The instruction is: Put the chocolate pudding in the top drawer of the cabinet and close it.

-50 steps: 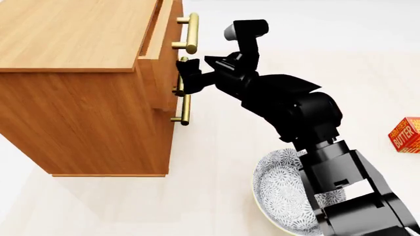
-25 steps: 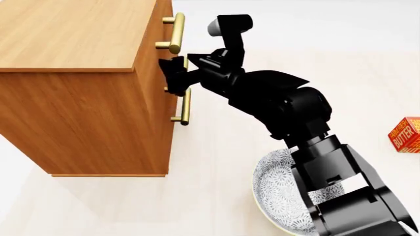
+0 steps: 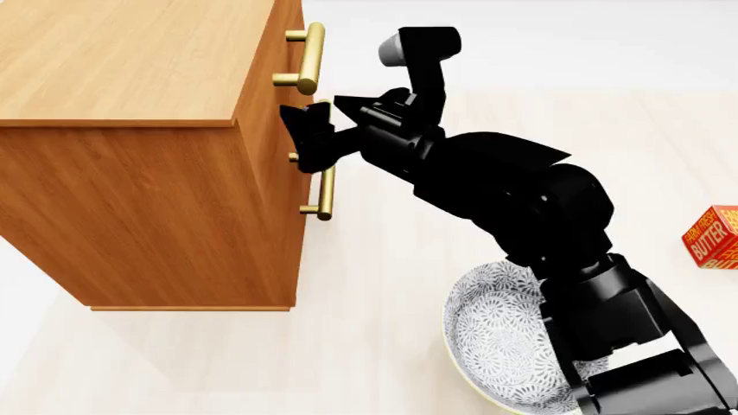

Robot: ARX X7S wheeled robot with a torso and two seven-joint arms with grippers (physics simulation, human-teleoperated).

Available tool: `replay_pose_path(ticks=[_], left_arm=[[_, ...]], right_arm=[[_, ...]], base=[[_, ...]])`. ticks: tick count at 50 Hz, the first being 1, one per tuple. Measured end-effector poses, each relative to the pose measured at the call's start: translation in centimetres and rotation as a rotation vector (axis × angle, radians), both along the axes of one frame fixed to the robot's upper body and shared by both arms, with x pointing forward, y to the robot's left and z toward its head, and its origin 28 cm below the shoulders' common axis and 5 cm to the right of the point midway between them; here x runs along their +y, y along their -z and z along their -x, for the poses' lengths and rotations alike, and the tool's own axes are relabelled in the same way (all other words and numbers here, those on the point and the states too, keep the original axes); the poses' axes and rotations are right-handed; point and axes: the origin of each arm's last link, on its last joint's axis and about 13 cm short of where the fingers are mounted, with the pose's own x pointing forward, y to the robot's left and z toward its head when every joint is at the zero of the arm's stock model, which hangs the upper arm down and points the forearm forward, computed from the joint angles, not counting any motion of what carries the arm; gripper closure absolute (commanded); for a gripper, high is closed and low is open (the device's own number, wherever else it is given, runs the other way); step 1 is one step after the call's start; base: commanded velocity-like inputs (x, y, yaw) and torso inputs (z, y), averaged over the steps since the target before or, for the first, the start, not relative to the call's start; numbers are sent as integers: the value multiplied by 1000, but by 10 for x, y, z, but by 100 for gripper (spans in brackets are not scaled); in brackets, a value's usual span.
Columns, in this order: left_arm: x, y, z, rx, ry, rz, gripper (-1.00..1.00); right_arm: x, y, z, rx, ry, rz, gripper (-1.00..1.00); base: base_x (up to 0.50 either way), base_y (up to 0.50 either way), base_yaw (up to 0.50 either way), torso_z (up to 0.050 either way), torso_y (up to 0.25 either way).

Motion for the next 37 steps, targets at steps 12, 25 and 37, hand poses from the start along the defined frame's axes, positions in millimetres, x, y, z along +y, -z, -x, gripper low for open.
replay_pose_path(ticks=[12, 25, 37], left_arm=[[0, 1, -6, -1, 17, 1, -100], [-1, 3, -8, -3, 29, 6, -100], [-2, 11, -8, -10, 53, 45, -100]], right_arm=[[-28, 3, 31, 18, 50, -4, -100], [-62, -3, 69, -16, 142, 12, -100], [-98, -28, 119, -146, 274, -28, -100]], base=[[0, 0, 0, 0, 0], [0, 0, 0, 0, 1], [0, 0, 0, 0, 0]])
